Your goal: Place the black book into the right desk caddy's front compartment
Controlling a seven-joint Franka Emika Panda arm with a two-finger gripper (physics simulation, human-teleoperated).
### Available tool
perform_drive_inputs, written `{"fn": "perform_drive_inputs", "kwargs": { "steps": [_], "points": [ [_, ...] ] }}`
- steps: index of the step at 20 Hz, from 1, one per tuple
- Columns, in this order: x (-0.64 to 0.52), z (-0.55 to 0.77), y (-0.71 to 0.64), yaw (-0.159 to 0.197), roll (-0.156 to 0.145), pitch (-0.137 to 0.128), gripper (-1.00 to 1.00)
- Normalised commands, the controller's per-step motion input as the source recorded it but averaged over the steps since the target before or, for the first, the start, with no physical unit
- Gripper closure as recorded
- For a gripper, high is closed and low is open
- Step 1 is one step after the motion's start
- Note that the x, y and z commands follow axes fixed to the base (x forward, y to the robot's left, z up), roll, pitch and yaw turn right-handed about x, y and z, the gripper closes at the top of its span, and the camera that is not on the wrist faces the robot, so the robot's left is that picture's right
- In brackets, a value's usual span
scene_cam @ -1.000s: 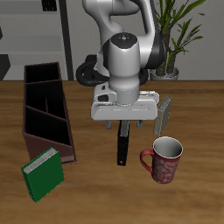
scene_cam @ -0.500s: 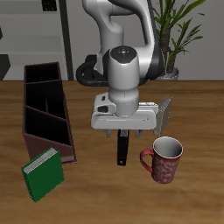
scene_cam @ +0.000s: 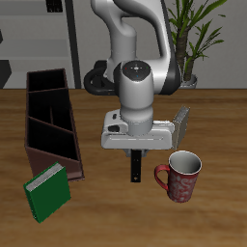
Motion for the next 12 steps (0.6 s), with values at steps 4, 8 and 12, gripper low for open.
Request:
{"fn": "perform_drive_inputs", "kwargs": {
  "steps": [4, 8, 12],
  "points": [
    [-0.17, 0.27, -0.15, -0.006, -0.018, -0.03, 1.0],
    [-0.28, 0.37, -0.22, 0.031, -0.038, -0.026, 1.0],
    [-0.3, 0.46, -0.25, 0.065, -0.025, -0.059, 1.0]
  ]
}}
